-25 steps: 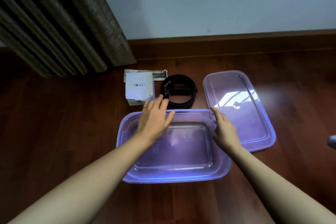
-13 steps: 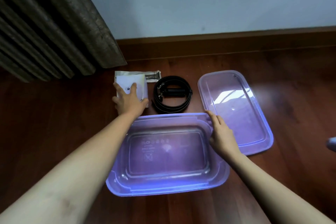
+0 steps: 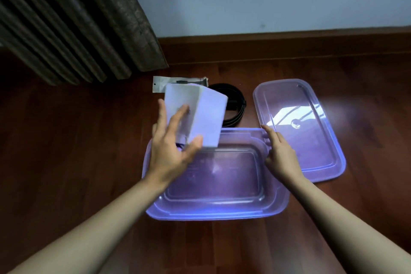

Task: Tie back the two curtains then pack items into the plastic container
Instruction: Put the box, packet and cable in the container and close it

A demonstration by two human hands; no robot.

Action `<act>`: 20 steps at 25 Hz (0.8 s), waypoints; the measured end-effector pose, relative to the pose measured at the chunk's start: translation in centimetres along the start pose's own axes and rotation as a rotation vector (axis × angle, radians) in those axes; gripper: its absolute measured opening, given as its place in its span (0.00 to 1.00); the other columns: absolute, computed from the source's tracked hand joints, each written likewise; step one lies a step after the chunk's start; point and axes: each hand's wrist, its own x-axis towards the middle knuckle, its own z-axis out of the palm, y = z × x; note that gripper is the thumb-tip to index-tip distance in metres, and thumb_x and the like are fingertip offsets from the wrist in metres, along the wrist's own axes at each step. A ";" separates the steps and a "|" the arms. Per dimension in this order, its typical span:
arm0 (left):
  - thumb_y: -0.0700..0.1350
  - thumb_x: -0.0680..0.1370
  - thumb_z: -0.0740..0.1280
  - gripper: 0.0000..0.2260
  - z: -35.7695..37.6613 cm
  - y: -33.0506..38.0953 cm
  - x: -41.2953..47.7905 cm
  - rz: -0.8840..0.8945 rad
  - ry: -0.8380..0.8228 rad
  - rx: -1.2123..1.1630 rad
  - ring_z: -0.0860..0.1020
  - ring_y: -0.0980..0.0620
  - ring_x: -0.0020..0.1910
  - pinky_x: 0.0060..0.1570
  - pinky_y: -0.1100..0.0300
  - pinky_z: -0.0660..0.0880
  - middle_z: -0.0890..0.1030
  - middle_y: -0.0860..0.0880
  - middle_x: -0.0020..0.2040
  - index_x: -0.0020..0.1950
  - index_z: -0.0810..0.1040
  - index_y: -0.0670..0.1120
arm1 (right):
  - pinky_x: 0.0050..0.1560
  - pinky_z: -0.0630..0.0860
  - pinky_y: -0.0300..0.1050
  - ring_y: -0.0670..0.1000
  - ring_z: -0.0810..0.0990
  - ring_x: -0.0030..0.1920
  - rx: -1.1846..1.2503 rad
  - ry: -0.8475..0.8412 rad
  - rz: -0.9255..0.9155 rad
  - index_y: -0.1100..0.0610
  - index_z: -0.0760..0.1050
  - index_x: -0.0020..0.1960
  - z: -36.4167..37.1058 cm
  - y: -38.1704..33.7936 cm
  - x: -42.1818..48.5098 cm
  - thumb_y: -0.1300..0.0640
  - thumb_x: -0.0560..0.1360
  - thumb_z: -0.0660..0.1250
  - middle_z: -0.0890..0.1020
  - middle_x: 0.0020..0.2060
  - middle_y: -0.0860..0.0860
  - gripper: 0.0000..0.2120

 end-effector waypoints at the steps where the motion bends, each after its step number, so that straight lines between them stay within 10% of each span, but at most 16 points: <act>1: 0.58 0.68 0.63 0.31 0.1 0.1 -1.5 0.127 -0.017 0.018 0.62 0.54 0.66 0.65 0.67 0.58 0.52 0.42 0.76 0.70 0.65 0.55 | 0.47 0.77 0.56 0.60 0.78 0.54 -0.001 -0.003 -0.004 0.45 0.60 0.72 0.0 -0.1 -0.1 0.69 0.65 0.58 0.73 0.63 0.52 0.38; 9: 0.61 0.67 0.71 0.34 2.8 -1.7 -7.2 0.097 -0.440 0.648 0.71 0.34 0.54 0.48 0.47 0.76 0.40 0.44 0.77 0.70 0.63 0.56 | 0.49 0.76 0.55 0.58 0.76 0.58 0.012 -0.008 -0.034 0.49 0.60 0.73 -0.6 -0.5 -0.1 0.68 0.69 0.59 0.72 0.64 0.54 0.34; 14: 0.70 0.70 0.59 0.46 2.6 -0.5 -5.8 -0.147 -0.788 0.963 0.46 0.29 0.73 0.67 0.32 0.52 0.28 0.44 0.74 0.75 0.35 0.53 | 0.47 0.77 0.55 0.59 0.76 0.57 -0.002 -0.012 -0.050 0.50 0.60 0.73 -0.6 -0.4 0.0 0.67 0.70 0.59 0.72 0.64 0.54 0.33; 20: 0.38 0.81 0.53 0.33 2.6 -2.0 -4.2 0.009 -0.745 1.035 0.42 0.31 0.74 0.72 0.42 0.51 0.39 0.38 0.76 0.74 0.32 0.53 | 0.46 0.76 0.52 0.58 0.76 0.59 -0.008 -0.007 -0.063 0.51 0.61 0.72 -0.6 -0.5 0.0 0.67 0.72 0.60 0.72 0.64 0.54 0.31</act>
